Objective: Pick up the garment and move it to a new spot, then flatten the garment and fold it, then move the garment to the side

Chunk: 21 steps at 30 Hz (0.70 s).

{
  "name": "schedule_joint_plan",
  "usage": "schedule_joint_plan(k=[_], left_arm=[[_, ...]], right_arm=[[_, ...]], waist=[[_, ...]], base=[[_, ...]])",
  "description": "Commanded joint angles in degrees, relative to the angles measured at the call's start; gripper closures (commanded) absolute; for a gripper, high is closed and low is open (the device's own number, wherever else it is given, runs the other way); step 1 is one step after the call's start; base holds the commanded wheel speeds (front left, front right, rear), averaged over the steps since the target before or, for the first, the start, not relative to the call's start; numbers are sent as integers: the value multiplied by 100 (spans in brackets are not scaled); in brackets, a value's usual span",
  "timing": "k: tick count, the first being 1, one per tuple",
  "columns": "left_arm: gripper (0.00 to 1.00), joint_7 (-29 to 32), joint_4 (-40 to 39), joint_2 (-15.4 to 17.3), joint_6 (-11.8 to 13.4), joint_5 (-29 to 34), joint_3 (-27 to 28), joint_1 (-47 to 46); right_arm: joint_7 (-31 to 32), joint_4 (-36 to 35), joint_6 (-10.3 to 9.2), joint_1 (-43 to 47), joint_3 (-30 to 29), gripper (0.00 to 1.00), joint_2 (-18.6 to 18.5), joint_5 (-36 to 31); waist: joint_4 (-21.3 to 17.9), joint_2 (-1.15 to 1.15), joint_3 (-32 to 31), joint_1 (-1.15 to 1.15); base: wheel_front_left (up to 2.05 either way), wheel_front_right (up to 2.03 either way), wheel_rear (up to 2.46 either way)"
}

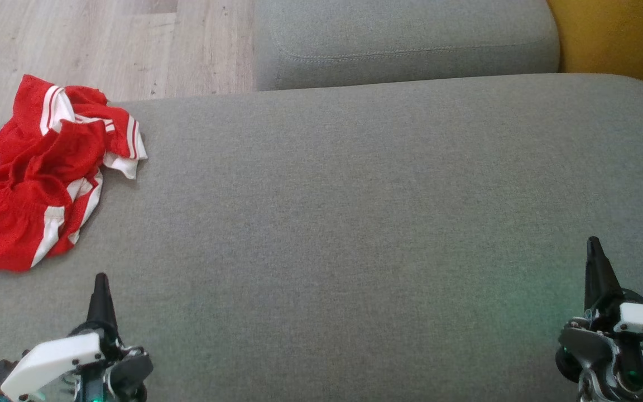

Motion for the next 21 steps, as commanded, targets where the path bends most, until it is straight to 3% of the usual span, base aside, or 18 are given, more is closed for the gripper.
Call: schedule_joint_plan(k=[1, 9, 10, 21], left_arm=[[100, 22, -167, 20, -37, 3, 224, -291], [100, 22, -167, 20, -37, 3, 224, -291], [0, 0, 0, 0, 0, 0, 0, 0], [0, -135, 178, -3, 14, 50, -155, 204]], right_arm=[[32, -179, 40, -315, 122, 100, -46, 34], [32, -179, 40, -315, 122, 100, -46, 34], [-1, 0, 0, 0, 1, 0, 0, 0], [-133, 226, -4, 182, 130, 0, 6, -47]], waist=[[0, 0, 0, 0], [0, 0, 0, 0], [0, 0, 0, 0], [0, 0, -37, 0]], base=[[0, 0, 0], [0, 0, 0], [0, 0, 0], [0, 0, 0]])
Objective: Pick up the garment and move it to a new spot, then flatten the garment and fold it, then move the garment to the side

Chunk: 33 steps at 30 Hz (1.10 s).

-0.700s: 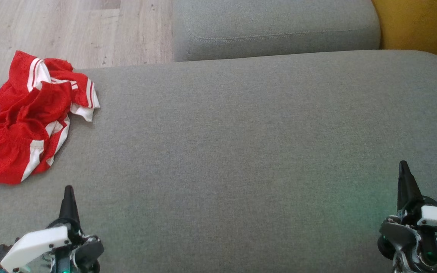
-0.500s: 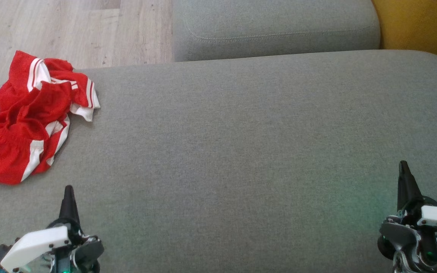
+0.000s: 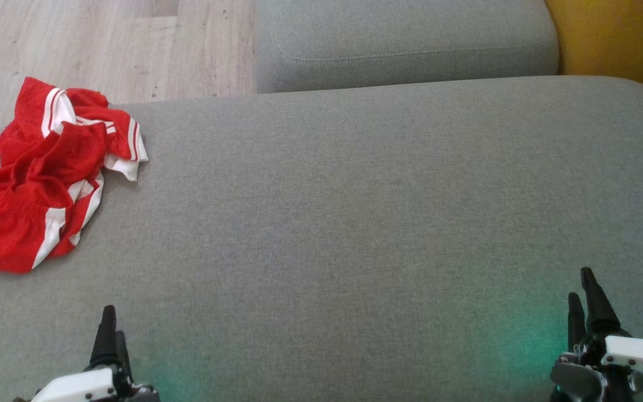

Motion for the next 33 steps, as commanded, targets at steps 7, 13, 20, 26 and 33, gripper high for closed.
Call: schedule_joint_plan(k=[7, 13, 20, 26, 33], left_arm=[[0, -170, -366, 7, 26, 219, -91, -146], [0, -271, -562, 8, 51, 581, -142, -107], [0, -390, -794, 10, 127, 1161, -245, -73], [0, -475, -920, 11, 164, 1642, -343, -42], [0, -594, -972, 12, 187, 2314, -499, 19]], right_arm=[[-185, -269, 5, -151, 52, 0, -11, -305], [-286, -375, 8, -123, 66, 0, -14, -755], [-405, -582, 10, -74, 170, 0, -17, -1377], [-489, -700, 12, -46, 305, 0, -19, -1905], [-608, -805, 15, 9, 450, 0, -22, -2485]], waist=[[2, 0, -37, 0], [5, 0, -64, 0], [12, 0, -90, 0], [19, 0, -108, 0], [33, 0, -127, 0]], base=[[0, 0, 0], [0, 0, 0], [0, 0, 0], [0, 0, 0], [0, 0, 0]])
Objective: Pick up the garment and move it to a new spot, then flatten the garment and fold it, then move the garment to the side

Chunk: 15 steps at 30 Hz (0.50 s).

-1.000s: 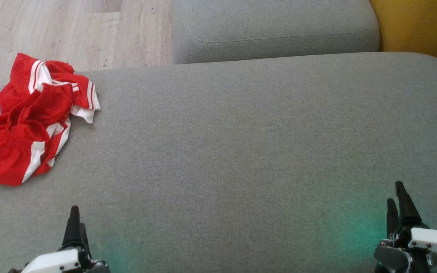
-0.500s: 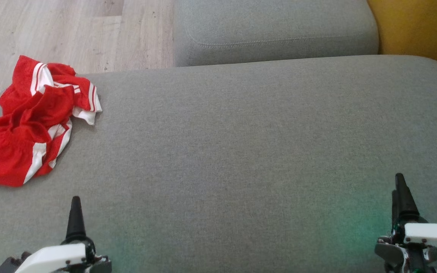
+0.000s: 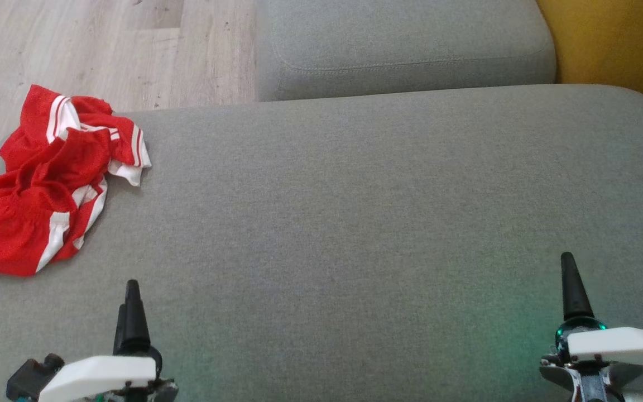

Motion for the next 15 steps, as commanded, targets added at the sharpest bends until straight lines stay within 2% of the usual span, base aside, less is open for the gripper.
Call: schedule_joint_plan(k=[1, 15], left_arm=[[0, -76, -252, 15, 9, 206, 12, -79], [0, -313, -198, 68, 108, 1527, -153, 21]], right_arm=[[-66, -258, 15, -135, 71, 0, -23, -201], [-303, -250, 20, -75, 303, 0, -29, -1419]], waist=[[3, 0, -2, 0], [38, 0, -34, 0]], base=[[0, 0, 0], [0, 0, 0]])
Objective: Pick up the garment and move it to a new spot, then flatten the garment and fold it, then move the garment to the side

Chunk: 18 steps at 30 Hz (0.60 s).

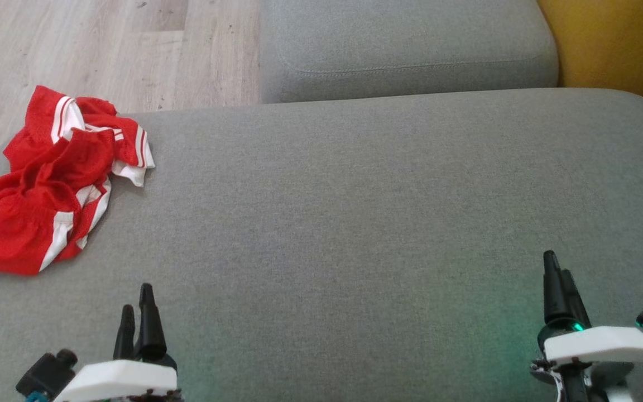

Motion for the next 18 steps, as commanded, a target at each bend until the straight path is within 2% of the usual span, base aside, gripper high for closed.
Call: schedule_joint_plan(k=[1, 18], left_arm=[[0, -79, -183, 60, 22, 197, 13, -84], [0, -351, -132, 99, 144, 1365, -163, 17]], right_arm=[[-85, -190, 21, -85, 91, 0, -30, -191], [-355, -136, 27, -59, 330, 0, -37, -1430]], waist=[[3, 0, -2, 0], [42, 0, -34, 0]], base=[[0, 0, 0], [0, 0, 0]])
